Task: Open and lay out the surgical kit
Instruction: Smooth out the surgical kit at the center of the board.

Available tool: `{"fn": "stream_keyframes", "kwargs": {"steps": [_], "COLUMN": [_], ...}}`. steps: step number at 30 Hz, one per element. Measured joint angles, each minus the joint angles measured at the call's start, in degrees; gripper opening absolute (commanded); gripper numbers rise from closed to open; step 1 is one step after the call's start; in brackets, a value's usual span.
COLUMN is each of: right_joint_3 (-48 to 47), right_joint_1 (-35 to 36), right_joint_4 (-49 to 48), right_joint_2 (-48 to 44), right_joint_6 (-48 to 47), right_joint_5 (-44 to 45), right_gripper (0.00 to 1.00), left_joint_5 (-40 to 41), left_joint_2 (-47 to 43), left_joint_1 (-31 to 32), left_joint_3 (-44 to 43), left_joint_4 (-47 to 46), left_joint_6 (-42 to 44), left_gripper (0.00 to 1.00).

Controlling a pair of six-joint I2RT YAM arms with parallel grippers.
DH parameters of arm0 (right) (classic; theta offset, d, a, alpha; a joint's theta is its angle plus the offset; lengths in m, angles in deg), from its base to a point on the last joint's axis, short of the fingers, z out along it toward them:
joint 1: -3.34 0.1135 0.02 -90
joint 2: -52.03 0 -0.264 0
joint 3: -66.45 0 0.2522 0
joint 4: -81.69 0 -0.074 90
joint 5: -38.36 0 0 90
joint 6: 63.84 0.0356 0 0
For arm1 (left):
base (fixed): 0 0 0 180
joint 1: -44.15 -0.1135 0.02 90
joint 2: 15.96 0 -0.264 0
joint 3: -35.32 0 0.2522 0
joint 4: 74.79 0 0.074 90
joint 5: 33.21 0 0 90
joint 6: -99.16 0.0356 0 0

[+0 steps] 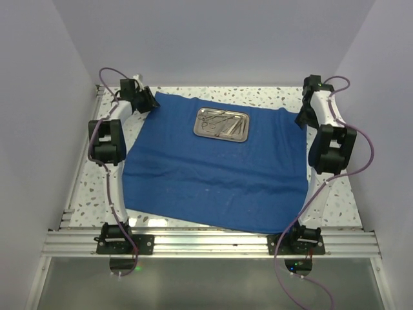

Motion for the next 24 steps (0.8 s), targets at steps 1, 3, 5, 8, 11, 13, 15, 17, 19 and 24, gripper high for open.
{"fn": "stream_keyframes", "kwargs": {"steps": [1,3,5,8,11,13,15,17,19,24], "right_joint_3": [1.0,2.8,4.6,7.0,5.9,3.2,-0.2,-3.5,-5.6,-6.8], "right_joint_1": [0.0,0.2,0.3,0.9,2.3,3.8,5.7,8.1,9.9,12.5], "right_joint_4": [-0.2,-1.2,-3.7,-8.7,-12.1,-13.2,-14.1,-14.4,-14.7,-14.3], "right_joint_2": [-1.9,-5.8,-9.1,-13.0,-12.5,-9.8,-5.9,-1.5,2.3,9.8], "right_joint_6": [0.1,0.1,-0.4,-1.0,-1.4,-1.4,-1.6,-1.7,-1.6,-1.5], "right_joint_5": [-0.9,-2.8,-5.9,-12.9,-20.2,-23.8,-26.1,-27.7,-28.8,-30.8], "right_gripper": [0.69,0.58,0.43,0.13,0.00,0.00,0.00,0.00,0.00,0.00], "left_joint_5": [0.0,-0.1,-0.3,-0.3,-0.2,0.3,0.9,1.1,1.1,1.5], "left_joint_2": [0.7,1.5,1.8,1.8,1.2,0.6,0.1,-0.3,-0.7,-2.4], "left_joint_1": [0.2,0.5,0.5,0.6,0.6,0.7,0.6,0.3,0.0,-1.5], "left_joint_3": [-0.7,-1.0,-0.9,-0.3,1.0,1.8,2.6,3.2,3.6,5.7], "left_joint_4": [0.0,-0.3,-0.2,-1.1,-2.3,-2.5,-2.6,-2.6,-2.4,-1.6], "left_joint_6": [-0.4,-0.9,-1.5,-2.1,-2.1,-2.1,-2.0,-2.0,-2.0,-1.7], "left_gripper": [0.38,0.05,0.00,0.00,0.00,0.00,0.00,0.00,0.00,0.00]}}
